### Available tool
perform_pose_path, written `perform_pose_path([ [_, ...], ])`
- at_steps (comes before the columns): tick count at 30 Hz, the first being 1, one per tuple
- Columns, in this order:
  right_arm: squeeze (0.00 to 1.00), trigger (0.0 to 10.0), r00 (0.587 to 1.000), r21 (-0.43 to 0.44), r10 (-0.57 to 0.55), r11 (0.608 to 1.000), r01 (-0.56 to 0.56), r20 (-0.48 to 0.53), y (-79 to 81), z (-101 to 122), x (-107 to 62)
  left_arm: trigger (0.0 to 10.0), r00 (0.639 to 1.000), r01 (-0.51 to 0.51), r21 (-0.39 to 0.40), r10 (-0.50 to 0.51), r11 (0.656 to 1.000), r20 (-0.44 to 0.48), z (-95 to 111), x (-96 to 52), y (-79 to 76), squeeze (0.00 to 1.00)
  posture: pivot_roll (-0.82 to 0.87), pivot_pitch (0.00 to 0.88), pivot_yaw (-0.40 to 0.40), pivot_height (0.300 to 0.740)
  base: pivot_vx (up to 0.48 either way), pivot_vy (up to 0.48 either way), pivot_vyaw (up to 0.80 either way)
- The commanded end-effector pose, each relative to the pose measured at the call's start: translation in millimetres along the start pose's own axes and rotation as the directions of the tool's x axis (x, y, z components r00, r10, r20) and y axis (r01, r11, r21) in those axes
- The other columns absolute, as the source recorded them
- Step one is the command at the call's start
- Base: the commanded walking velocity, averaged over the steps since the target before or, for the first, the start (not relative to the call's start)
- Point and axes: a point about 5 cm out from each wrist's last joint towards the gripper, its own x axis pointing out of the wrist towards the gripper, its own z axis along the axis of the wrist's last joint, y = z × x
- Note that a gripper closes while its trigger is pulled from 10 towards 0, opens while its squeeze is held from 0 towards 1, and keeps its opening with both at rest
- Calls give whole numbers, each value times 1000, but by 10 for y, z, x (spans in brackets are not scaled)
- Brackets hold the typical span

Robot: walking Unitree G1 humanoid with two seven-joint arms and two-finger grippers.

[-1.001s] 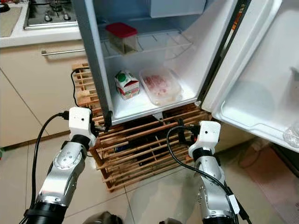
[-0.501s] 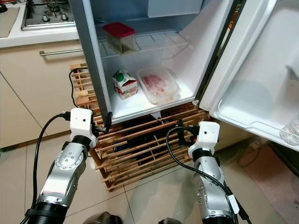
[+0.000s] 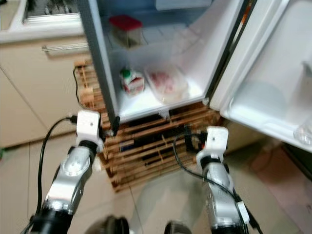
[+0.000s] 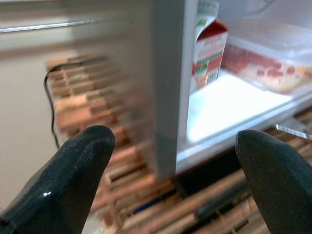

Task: Restocking fridge

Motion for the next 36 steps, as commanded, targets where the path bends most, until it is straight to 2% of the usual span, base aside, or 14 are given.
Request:
perform_pose_path([
  [1, 0, 10000, 1000, -4, -8, 1000, 8, -6, -21, -21, -19, 10000, 1000, -2, 4, 2, 1000, -17, -37, -10, -14, 0, 55, 43, -18, 740, -360, 0, 0],
  [8, 0, 10000, 1000, -10, -7, 1000, 7, -4, -24, -21, -23, 10000, 1000, -7, 8, 7, 1000, -14, -34, -4, -15, 0, 52, 45, -19, 740, -325, 0, 0],
  [14, 0, 10000, 1000, -30, -10, 999, 10, 9, -44, -13, -66, 10000, 1000, -11, 6, 11, 1000, -14, -33, 2, -20, 0, 47, 50, -17, 740, 0, 0, 400],
  [22, 0, 10000, 999, -33, -29, 999, 28, -32, -52, -137, -239, 10000, 1000, -8, 24, 9, 1000, -21, -66, -20, -11, 0, 30, 57, -4, 740, 0, 0, 221],
  [25, 0, 10000, 999, -46, -38, 998, 36, -37, -96, -163, -329, 10000, 1000, -19, 2, 19, 1000, -19, -88, -56, 12, 0, 28, 59, -2, 740, 0, 0, 0],
  [27, 0, 10000, 997, -59, -62, 997, 58, -54, -185, -207, -407, 10000, 999, -44, -9, 44, 999, -21, -105, -96, 75, 0, 27, 60, 2, 740, 0, -416, 0],
  [30, 0, 10000, 996, -60, -71, 996, 67, -54, -203, -210, -417, 10000, 999, -40, -1, 40, 999, -20, -107, -101, 78, 0, 26, 61, 1, 740, 0, -446, 0],
  [36, 0, 10000, 997, -49, -52, 998, 49, -49, -141, -204, -364, 10000, 997, -72, 11, 72, 997, -14, -116, -110, 122, 0, 35, 56, 4, 740, 0, -416, 0],
])
